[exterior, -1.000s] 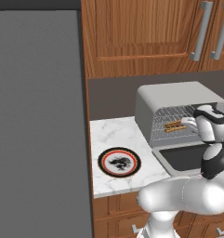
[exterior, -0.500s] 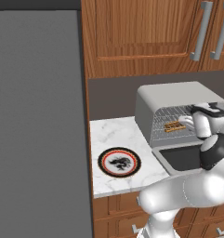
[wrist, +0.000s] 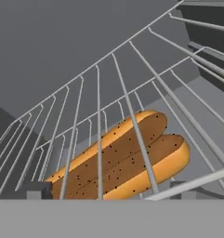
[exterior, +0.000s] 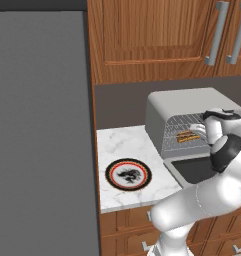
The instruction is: Open the toaster oven door. Place the hotdog bun on the bottom rack in the toaster oven and place the chicken drumstick on the top rack.
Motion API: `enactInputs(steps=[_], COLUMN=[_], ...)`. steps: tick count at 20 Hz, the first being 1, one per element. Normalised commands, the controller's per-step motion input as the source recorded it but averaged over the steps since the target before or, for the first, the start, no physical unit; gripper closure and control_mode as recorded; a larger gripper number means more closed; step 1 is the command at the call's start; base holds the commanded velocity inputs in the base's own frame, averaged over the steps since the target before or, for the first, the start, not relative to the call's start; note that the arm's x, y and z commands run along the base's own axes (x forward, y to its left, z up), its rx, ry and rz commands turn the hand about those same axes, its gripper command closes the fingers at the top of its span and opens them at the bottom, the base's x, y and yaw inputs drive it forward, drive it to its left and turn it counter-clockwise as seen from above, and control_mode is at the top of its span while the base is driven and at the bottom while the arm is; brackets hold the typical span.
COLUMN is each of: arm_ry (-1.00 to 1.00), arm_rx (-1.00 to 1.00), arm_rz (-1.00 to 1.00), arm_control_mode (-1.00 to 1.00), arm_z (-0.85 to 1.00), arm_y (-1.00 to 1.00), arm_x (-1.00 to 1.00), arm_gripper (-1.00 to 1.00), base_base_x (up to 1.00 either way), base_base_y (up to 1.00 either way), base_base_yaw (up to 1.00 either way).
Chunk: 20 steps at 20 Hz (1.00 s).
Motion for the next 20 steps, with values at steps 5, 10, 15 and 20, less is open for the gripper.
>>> enactInputs(steps=[5,10,15,20], arm_ry=[0.00,0.00,0.00,0.00], arm_rx=[0.00,0.00,0.00,0.00], arm_rz=[0.00,0.00,0.00,0.00], arm_control_mode=[-1.00,-1.00,-1.00,-1.00], arm_z=[-0.12,-0.11,-0.20,-0.21], arm_y=[-0.04,-0.05,-0.01,0.00], arm_x=[0.00,-0.06,-0.31,-0.44], arm_gripper=[-1.00,-1.00,-1.00,-1.00], base_base_x=[0.00,0.00,0.00,0.00], base_base_y=[0.00,0.00,0.00,0.00], base_base_yaw=[0.00,0.00,0.00,0.00])
